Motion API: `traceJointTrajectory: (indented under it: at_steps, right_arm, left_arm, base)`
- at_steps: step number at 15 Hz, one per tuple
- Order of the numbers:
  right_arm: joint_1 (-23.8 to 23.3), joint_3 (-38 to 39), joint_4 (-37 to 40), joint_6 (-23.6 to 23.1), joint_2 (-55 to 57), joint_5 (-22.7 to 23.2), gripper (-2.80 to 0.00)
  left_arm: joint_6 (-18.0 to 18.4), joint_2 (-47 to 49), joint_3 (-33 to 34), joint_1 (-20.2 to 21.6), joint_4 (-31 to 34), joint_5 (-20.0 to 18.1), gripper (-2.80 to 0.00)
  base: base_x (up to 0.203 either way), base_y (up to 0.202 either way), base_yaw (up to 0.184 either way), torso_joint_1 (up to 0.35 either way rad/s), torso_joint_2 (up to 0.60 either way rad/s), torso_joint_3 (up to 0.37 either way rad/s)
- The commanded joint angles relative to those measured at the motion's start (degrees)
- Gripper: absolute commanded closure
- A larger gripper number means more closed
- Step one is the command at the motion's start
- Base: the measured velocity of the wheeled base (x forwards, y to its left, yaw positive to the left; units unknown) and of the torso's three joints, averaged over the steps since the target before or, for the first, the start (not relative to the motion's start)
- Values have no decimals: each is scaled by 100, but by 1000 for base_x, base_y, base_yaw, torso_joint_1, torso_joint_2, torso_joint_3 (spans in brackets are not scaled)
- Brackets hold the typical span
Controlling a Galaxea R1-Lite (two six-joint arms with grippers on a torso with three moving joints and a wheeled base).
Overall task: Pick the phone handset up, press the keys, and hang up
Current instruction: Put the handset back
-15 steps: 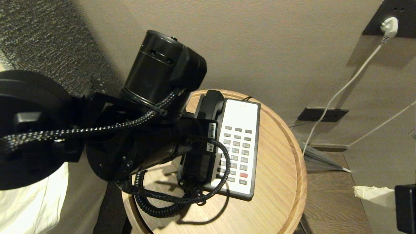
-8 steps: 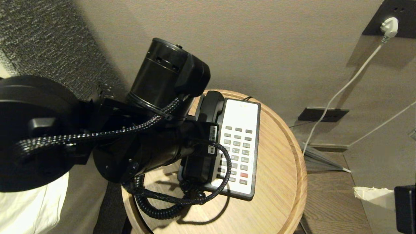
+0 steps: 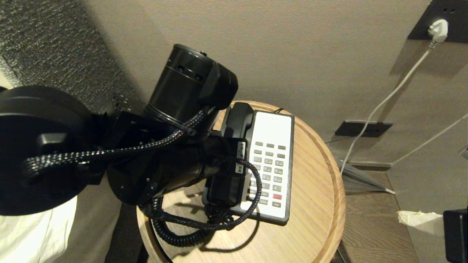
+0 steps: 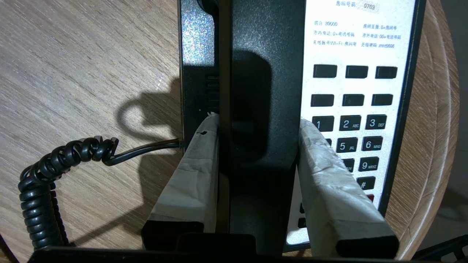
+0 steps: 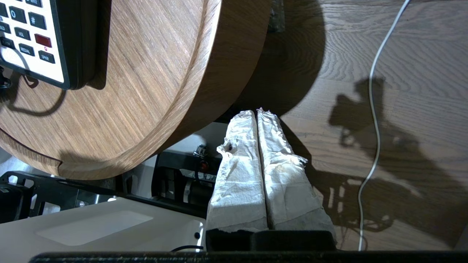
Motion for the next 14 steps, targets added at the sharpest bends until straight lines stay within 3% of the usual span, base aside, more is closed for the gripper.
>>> traceJointTrajectory:
  at_steps: [1, 2, 3, 9, 14]
  right_arm:
    - [3, 17, 13, 10, 5, -11, 0]
    - [1, 17, 13, 10, -3, -11, 0]
    - [2, 17, 13, 10, -4, -11, 0]
    - [2, 44, 13, 13, -21, -11, 0]
    - [10, 54, 13, 10, 3, -2, 0]
  left_arm:
    - [-13, -4, 16, 5, 14, 26, 0]
    - [-22, -4, 52, 5, 14, 44, 0]
    - [-22, -4, 59, 5, 14, 35, -280]
    - [11, -72, 6, 4, 5, 69, -280]
    - [-68, -926, 155, 53, 25, -1, -280]
  base:
    - [0, 0, 0, 0, 0, 0]
    - [0, 0, 0, 0, 0, 0]
    - [0, 0, 0, 0, 0, 0]
    - [0, 0, 0, 0, 0, 0]
    - [0, 0, 0, 0, 0, 0]
